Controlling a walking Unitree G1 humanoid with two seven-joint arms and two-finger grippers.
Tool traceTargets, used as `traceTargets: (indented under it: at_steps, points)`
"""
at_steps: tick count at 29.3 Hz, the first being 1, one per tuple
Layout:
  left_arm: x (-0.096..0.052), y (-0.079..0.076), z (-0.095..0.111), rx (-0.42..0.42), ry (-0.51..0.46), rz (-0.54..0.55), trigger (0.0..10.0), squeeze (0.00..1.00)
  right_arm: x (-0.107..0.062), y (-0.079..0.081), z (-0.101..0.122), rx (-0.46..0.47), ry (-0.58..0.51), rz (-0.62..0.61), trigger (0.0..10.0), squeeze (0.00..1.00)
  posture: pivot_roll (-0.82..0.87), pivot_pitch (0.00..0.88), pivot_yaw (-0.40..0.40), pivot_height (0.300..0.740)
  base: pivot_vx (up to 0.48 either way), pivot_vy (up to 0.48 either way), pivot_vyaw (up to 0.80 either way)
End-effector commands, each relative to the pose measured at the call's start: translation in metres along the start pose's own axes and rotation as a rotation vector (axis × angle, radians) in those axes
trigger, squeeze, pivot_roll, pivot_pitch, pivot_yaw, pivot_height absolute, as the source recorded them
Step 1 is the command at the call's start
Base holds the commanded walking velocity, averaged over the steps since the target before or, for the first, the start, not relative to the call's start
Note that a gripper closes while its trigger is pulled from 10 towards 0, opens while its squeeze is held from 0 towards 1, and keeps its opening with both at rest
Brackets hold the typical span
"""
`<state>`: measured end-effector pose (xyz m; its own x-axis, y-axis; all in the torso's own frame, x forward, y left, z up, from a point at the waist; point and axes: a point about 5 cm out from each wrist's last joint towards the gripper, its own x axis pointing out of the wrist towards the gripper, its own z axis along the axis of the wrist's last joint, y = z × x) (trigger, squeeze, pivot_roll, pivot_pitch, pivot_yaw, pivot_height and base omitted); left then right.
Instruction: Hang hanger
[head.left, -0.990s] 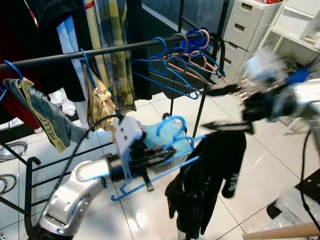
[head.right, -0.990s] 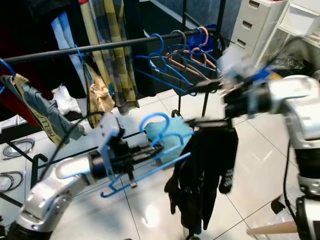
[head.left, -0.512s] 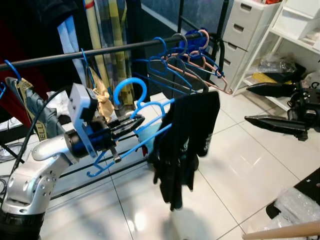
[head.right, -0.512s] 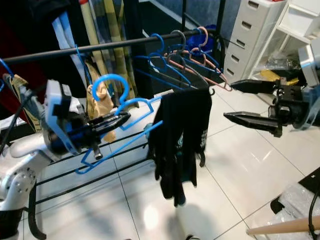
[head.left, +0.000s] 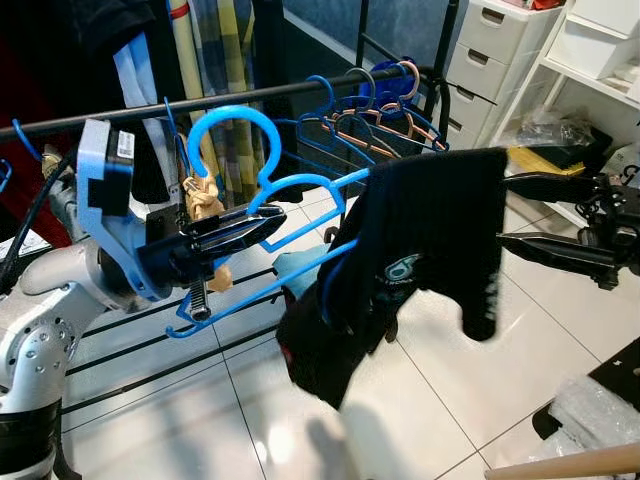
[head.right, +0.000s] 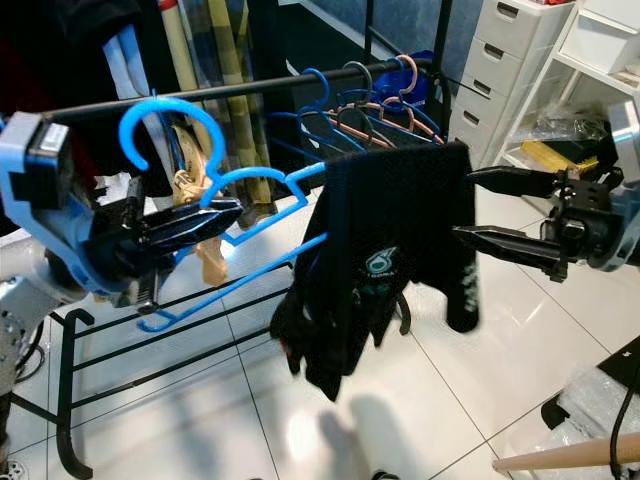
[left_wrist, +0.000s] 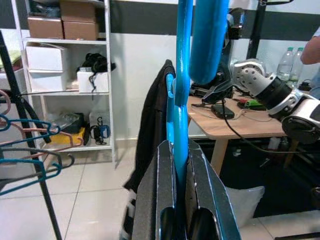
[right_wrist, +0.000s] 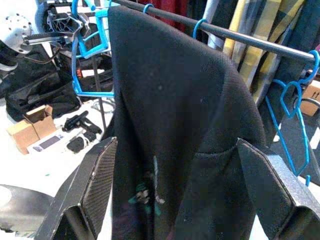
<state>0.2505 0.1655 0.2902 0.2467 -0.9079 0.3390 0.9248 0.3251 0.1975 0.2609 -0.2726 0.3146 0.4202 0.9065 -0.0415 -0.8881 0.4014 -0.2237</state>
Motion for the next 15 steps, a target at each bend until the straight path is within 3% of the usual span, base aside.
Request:
traceTargets:
  at_steps: [1, 10, 11, 15]
  points:
    - [0.001, -0.002, 0.011, 0.028, -0.022, -0.038, 10.0, 0.00, -0.001, 0.003, 0.002, -0.016, -0.005, 0.000, 10.0, 0.00, -0.08, 0.105, 0.000, 0.740, 0.000, 0.000, 0.00]
    - [0.005, -0.001, 0.020, 0.042, -0.063, -0.043, 10.0, 0.00, 0.006, 0.007, -0.008, 0.023, 0.024, 0.034, 10.0, 0.00, -0.08, 0.109, 0.002, 0.740, 0.000, 0.000, 0.00]
    - [0.006, -0.001, 0.023, 0.044, -0.078, -0.045, 10.0, 0.00, 0.011, 0.009, -0.018, 0.044, 0.069, 0.045, 10.0, 0.00, -0.08, 0.110, 0.003, 0.740, 0.000, 0.000, 0.00]
    - [0.008, -0.003, 0.030, 0.047, -0.100, -0.065, 10.0, 0.00, 0.023, 0.014, -0.029, 0.071, 0.077, 0.071, 10.0, 0.00, -0.07, 0.112, 0.005, 0.740, 0.000, 0.000, 0.00]
